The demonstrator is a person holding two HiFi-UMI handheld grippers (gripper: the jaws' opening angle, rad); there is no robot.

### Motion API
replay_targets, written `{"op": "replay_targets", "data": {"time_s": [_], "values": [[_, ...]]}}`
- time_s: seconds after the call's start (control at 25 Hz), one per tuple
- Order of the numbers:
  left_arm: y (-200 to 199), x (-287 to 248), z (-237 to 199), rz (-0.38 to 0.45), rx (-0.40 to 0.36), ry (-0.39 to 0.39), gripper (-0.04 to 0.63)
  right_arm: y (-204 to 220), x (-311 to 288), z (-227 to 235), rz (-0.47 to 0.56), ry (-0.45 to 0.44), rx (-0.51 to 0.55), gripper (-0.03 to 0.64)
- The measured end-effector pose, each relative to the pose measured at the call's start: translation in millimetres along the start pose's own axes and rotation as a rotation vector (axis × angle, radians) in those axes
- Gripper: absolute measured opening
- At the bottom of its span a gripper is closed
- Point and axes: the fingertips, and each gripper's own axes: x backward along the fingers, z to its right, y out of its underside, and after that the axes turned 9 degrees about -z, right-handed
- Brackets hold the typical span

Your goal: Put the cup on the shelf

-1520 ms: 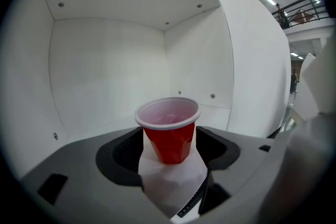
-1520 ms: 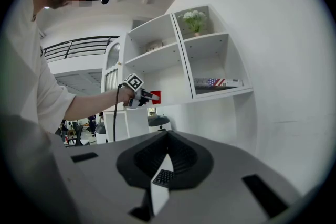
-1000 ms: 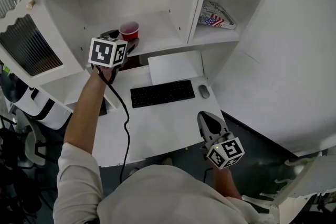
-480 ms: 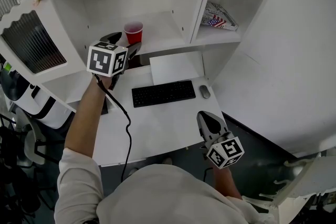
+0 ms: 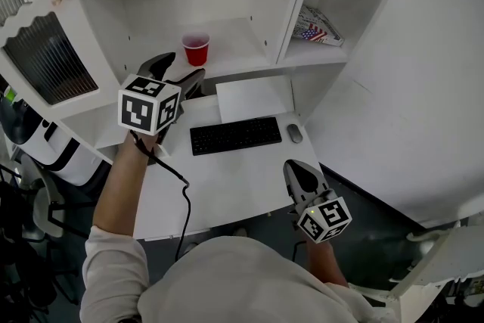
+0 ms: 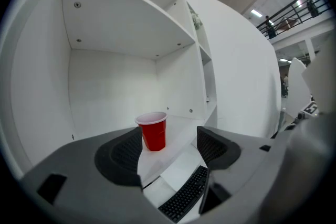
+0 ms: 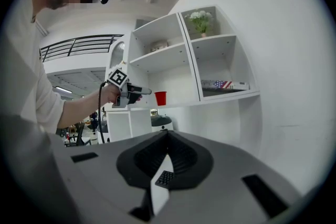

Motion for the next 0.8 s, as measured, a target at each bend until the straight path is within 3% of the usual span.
{"op": "replay_targets", "data": {"time_s": [0.36,0.6,0.8], "values": [[7.9,43.1,22.3,0.095,-0.022,0.003,0.314,-3.3,-4.5,-3.5,-0.001,-0.001,0.008,0.005],[25.4,71.5,35.0,0.148,-0.017,-0.007,0.274,-6.4,-7.4,-5.9,-0.001,-0.001,0.014,0.005],[44.5,91.6,43.4,0.186,-0.004,-0.024,0.202,-8.3,-11.1,-8.6,-0.003,-0.004,0.019,0.005]]}}
